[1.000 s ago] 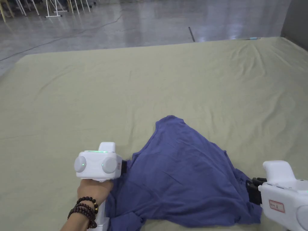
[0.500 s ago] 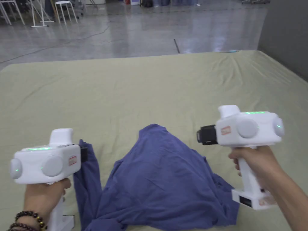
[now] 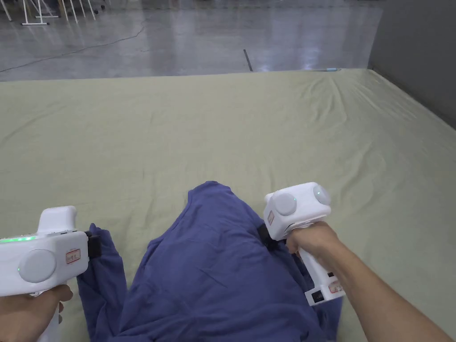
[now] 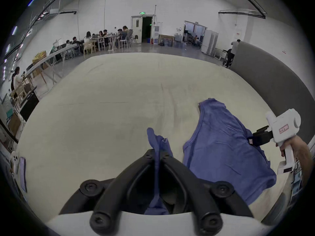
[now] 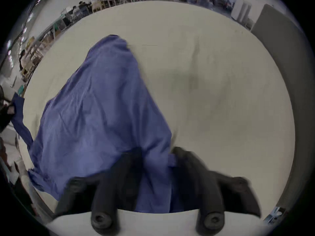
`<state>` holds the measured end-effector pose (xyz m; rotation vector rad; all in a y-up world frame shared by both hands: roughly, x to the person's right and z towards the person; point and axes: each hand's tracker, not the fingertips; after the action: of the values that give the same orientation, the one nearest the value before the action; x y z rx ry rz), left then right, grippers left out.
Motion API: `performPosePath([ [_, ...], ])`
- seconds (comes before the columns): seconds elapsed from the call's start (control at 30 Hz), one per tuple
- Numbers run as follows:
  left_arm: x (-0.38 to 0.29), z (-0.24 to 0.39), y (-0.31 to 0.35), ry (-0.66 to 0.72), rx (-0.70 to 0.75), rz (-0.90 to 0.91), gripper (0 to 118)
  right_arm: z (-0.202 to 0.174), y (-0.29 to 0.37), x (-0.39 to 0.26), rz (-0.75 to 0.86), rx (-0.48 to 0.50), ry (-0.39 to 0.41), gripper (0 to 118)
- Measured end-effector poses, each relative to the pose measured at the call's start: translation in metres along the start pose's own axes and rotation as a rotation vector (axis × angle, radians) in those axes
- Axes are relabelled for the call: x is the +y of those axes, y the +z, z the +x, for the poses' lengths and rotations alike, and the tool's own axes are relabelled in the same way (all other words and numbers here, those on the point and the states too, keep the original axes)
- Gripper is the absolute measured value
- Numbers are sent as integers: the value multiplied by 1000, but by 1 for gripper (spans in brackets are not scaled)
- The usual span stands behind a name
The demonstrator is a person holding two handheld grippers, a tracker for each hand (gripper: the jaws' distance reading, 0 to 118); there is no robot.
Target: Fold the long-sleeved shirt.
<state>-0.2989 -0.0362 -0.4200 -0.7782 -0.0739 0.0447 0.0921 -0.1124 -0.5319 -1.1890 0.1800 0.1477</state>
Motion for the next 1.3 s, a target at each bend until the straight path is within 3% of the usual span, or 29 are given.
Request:
performPosePath([
  [0.03,0,0,1,2,-2,-2,0,-3,4,-1,6,57,-6,13],
  [0.1,2,1,7,5,5,6,0,-4,18,-1,39,-20,1,13],
  [0.2,20,-3,33,3,1,102,0,6,78,0,201,100,-57,13],
  [0.27,43,-8,56,20,-4,166,0,11,128,6,297,124,-21,13],
  [0.57,193,-18,176,6,55,503,0,17,333,71,650,20,87,13],
  [0.63,236,-27,189,-6,79,563,0,21,366,95,711,-51,86,13],
  [0.8,338,-25,224,-12,120,637,0,38,432,176,800,-106,58,13],
  [0.93,395,-21,227,-12,146,656,0,45,460,223,870,-196,10,13],
  [1.07,409,-10,211,-13,146,645,0,53,465,245,895,-167,-41,13],
  [1.3,362,1,120,-36,128,487,0,61,361,233,757,-131,-53,13],
])
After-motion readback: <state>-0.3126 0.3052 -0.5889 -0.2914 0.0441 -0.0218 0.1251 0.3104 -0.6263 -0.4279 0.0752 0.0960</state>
